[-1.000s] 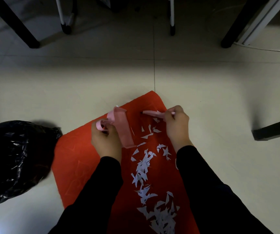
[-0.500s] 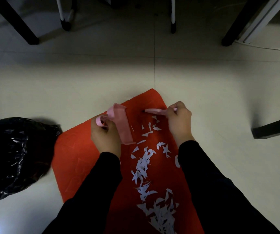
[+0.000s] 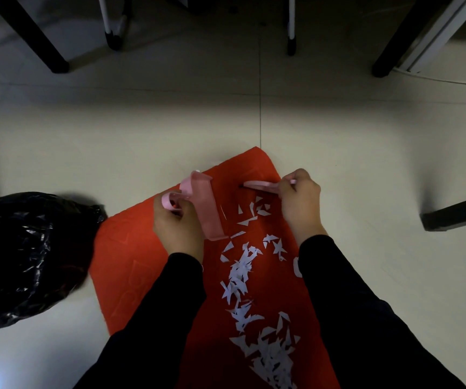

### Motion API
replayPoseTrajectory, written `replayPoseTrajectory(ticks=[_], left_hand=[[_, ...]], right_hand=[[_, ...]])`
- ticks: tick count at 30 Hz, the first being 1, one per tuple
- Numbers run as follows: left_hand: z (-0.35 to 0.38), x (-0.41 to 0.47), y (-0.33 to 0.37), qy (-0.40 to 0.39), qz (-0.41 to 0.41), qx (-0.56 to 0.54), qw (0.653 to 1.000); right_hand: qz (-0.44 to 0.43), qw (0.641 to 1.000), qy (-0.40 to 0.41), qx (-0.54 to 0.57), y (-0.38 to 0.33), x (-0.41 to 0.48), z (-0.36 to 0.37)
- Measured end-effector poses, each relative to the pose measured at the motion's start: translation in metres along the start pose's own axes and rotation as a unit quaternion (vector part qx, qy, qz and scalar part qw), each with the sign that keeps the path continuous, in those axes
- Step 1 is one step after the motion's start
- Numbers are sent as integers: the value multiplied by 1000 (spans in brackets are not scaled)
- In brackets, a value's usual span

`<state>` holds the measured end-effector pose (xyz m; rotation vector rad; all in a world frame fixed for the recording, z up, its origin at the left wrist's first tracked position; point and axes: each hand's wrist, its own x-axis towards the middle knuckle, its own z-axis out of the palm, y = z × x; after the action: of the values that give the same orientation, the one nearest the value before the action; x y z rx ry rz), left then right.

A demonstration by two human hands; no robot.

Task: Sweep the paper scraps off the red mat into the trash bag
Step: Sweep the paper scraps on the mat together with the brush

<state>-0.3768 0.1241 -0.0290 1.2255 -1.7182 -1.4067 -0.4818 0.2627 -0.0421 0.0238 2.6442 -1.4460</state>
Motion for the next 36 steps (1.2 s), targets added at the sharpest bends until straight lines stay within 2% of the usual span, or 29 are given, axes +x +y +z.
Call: replayPoseTrajectory(ticks=[8, 14, 21, 27, 30, 33, 36], left_hand=[[-8, -3, -4, 7, -10, 2, 1000], [-14, -9, -5, 7, -13, -2, 1000], [-21, -11, -7, 8, -18, -2, 1000], [-22, -13, -12, 5, -20, 3, 1000], [-21, -12, -13, 5, -21, 1, 1000], [-18, -11, -11, 6, -23, 4, 1000], [-16, -10, -10, 5, -20, 5, 1000]], right_hand=[[12, 997, -50, -54, 9, -16, 7], [-12, 1000, -11, -7, -3, -18, 2], [16, 995, -70, -64, 8, -33, 11], [-3, 1000, -3, 14, -1, -28, -1], [-17, 1000, 23, 6, -3, -16, -5], [-9, 1000, 16, -19, 2, -9, -4], [2, 999, -31, -40, 12, -9, 1]])
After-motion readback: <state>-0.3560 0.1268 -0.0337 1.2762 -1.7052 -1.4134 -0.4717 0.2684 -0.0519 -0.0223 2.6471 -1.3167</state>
